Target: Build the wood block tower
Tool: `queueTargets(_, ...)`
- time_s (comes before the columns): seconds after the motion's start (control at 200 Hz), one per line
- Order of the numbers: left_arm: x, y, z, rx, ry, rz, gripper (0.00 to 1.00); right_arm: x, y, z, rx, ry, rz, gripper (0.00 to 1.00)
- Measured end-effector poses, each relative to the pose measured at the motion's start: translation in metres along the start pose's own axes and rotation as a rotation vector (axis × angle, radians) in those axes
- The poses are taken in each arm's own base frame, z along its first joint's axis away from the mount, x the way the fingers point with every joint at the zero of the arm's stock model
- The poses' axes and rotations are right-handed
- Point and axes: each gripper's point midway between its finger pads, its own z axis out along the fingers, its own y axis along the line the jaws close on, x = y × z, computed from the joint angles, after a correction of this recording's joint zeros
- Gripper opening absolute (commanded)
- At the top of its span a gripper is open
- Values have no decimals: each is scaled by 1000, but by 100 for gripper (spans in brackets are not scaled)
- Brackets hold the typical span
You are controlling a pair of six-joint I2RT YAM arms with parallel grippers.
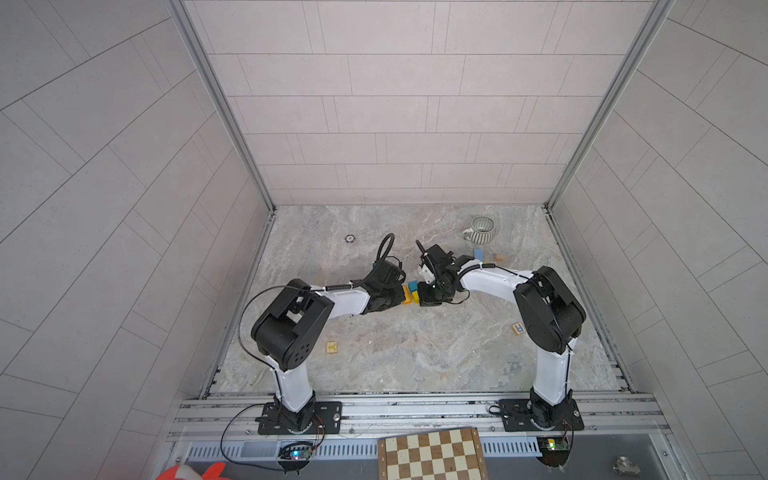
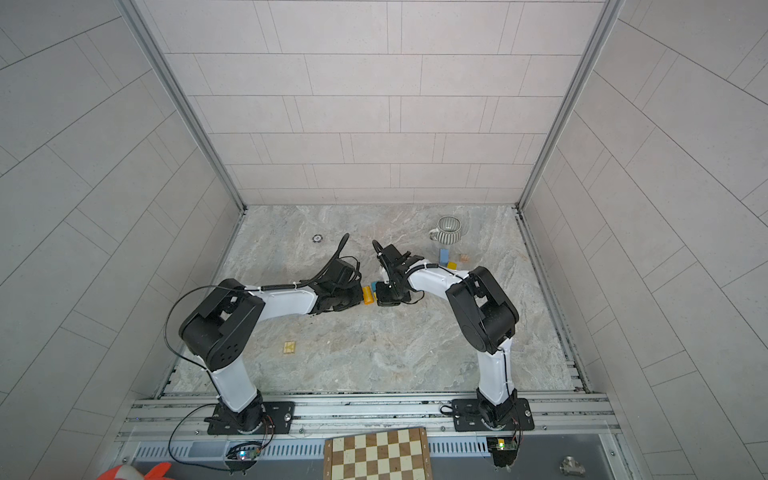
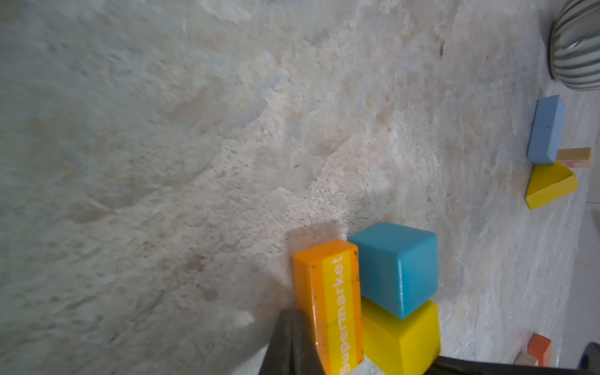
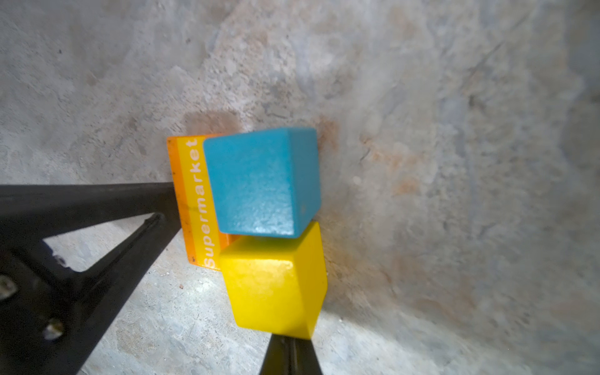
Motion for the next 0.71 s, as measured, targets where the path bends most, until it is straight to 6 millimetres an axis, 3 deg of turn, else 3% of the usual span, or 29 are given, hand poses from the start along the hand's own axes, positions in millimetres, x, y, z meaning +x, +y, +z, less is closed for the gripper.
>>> queueTargets(0.706,-6,-18,12,30,17,7,2,-3,4,-1,-17,-10,-4,0)
